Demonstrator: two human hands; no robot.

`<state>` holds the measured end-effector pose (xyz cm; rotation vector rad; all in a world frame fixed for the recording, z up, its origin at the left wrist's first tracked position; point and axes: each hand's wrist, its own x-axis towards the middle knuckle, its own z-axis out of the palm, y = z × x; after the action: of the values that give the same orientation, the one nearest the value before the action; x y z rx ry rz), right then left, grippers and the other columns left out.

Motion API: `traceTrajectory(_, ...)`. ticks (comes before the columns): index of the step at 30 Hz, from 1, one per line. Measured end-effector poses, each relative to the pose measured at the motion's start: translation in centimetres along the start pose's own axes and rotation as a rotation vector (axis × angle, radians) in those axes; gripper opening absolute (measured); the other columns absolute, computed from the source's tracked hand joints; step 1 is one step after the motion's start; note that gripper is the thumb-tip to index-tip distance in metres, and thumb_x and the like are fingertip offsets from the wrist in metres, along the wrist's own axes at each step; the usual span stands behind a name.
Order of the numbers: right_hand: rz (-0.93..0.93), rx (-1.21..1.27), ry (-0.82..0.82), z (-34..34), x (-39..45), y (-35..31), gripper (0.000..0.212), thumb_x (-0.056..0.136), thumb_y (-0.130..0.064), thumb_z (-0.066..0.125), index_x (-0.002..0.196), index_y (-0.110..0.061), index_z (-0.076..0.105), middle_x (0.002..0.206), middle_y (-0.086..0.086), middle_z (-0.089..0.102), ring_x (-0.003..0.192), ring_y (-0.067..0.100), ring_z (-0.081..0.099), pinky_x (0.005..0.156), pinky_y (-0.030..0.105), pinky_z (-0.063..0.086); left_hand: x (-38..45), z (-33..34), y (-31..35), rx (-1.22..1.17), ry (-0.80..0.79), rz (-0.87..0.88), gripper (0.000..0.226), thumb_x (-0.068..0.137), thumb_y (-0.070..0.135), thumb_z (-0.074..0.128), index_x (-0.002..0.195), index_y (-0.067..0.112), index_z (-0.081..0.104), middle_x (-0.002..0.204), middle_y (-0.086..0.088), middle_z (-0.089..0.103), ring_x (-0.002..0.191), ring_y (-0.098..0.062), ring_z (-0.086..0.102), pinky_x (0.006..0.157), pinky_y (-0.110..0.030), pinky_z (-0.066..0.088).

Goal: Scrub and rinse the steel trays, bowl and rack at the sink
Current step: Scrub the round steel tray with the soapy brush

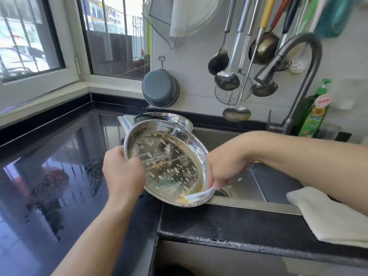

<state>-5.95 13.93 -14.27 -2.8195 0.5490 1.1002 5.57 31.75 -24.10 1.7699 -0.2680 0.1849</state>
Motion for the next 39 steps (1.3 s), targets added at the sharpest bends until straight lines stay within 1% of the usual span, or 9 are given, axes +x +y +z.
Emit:
traceTrajectory(5, 0.197, -0.429, 0.107, 1.4, 0.1, 2.3, 0.020, 0.098, -0.013, 0.054, 0.089, -0.007, 0.070, 0.080, 0.008, 0.062, 0.057, 0.018, 0.046, 0.039, 0.022, 0.032, -0.1, 2.8, 1.6, -0.051, -0.023, -0.051, 0.015, 0.079, -0.006, 0.047, 0.069, 0.005, 0.051, 0.068, -0.009, 0.053, 0.063, -0.027, 0.044, 0.055, -0.037, 0.038)
traceTrajectory(8, 0.341, -0.302, 0.316, 1.8, 0.4, 6.6, 0.017, 0.091, -0.006, 0.055, 0.075, -0.009, 0.056, 0.075, 0.003, 0.053, 0.060, 0.017, 0.048, 0.049, 0.026, 0.040, 0.2, 6.4, 3.8, -0.076, -0.099, -0.028, 0.011, 0.078, -0.002, 0.047, 0.073, 0.004, 0.054, 0.069, -0.007, 0.055, 0.062, -0.026, 0.044, 0.058, -0.037, 0.039)
traceTrajectory(14, 0.447, -0.027, 0.636, 4.4, 2.7, 14.8, 0.028, 0.093, -0.006, 0.052, 0.116, -0.013, 0.066, 0.113, 0.008, 0.063, 0.094, 0.027, 0.062, 0.069, 0.034, 0.045, 0.5, 15.2, 7.5, 0.005, -0.191, 0.239, 0.016, 0.082, -0.002, 0.050, 0.070, 0.008, 0.053, 0.086, -0.008, 0.055, 0.077, -0.022, 0.042, 0.067, -0.038, 0.029)
traceTrajectory(21, 0.169, 0.462, 0.318, 9.0, 9.3, 15.8, 0.020, 0.094, -0.007, 0.057, 0.108, -0.001, 0.070, 0.100, 0.014, 0.064, 0.085, 0.028, 0.056, 0.063, 0.031, 0.046, 0.2, 21.9, 2.0, 0.067, -0.116, 0.274, 0.016, 0.087, 0.007, 0.052, 0.078, 0.020, 0.050, 0.100, -0.022, 0.062, 0.091, -0.029, 0.053, 0.079, -0.040, 0.045)
traceTrajectory(24, 0.162, 0.672, 0.383, 10.3, 11.4, 17.8, 0.032, 0.094, -0.016, 0.060, 0.123, -0.010, 0.070, 0.104, 0.006, 0.064, 0.090, 0.022, 0.055, 0.083, 0.034, 0.052, -0.4, 22.8, 0.5, 0.091, -0.108, 0.314, 0.019, 0.091, -0.003, 0.055, 0.099, 0.008, 0.069, 0.112, -0.005, 0.062, 0.097, -0.003, 0.047, 0.087, -0.015, 0.035)
traceTrajectory(26, 0.211, 0.846, 0.416, 11.4, 12.1, 19.8, 0.034, 0.095, -0.014, 0.056, 0.127, -0.010, 0.069, 0.105, 0.004, 0.062, 0.092, 0.019, 0.054, 0.091, 0.033, 0.051, -0.8, 23.0, -0.1, 0.087, -0.090, 0.394, 0.021, 0.089, -0.010, 0.057, 0.098, 0.004, 0.070, 0.114, -0.001, 0.059, 0.106, -0.013, 0.053, 0.095, -0.015, 0.037)
traceTrajectory(30, 0.277, 1.218, 0.598, 11.8, 11.4, 22.5, 0.024, 0.101, -0.016, 0.052, 0.117, -0.013, 0.069, 0.087, 0.007, 0.058, 0.071, 0.020, 0.048, 0.057, 0.032, 0.041, -0.6, 23.0, -0.4, 0.133, -0.132, 0.642, 0.037, 0.079, -0.022, 0.054, 0.073, 0.014, 0.049, 0.117, -0.009, 0.063, 0.103, -0.017, 0.055, 0.088, -0.005, 0.036)
traceTrajectory(32, 0.342, 1.320, 0.720, 11.7, 10.8, 23.4, 0.021, 0.101, -0.021, 0.053, 0.111, -0.014, 0.069, 0.095, 0.016, 0.065, 0.073, 0.027, 0.054, 0.060, 0.034, 0.044, -0.5, 23.0, -0.4, 0.153, -0.189, 0.763, 0.039, 0.074, -0.025, 0.053, 0.070, 0.013, 0.045, 0.115, -0.011, 0.064, 0.097, -0.014, 0.054, 0.083, -0.002, 0.034)
traceTrajectory(39, 0.351, 1.322, 0.819, 10.9, 7.7, 24.7, 0.016, 0.102, -0.019, 0.055, 0.106, -0.014, 0.070, 0.099, 0.016, 0.066, 0.059, 0.018, 0.040, 0.050, 0.029, 0.029, -1.0, 23.4, -1.1, 0.362, -0.339, 1.124, 0.011, 0.089, 0.001, 0.057, 0.084, 0.005, 0.065, 0.108, -0.004, 0.066, 0.091, -0.026, 0.063, 0.064, -0.036, 0.054)
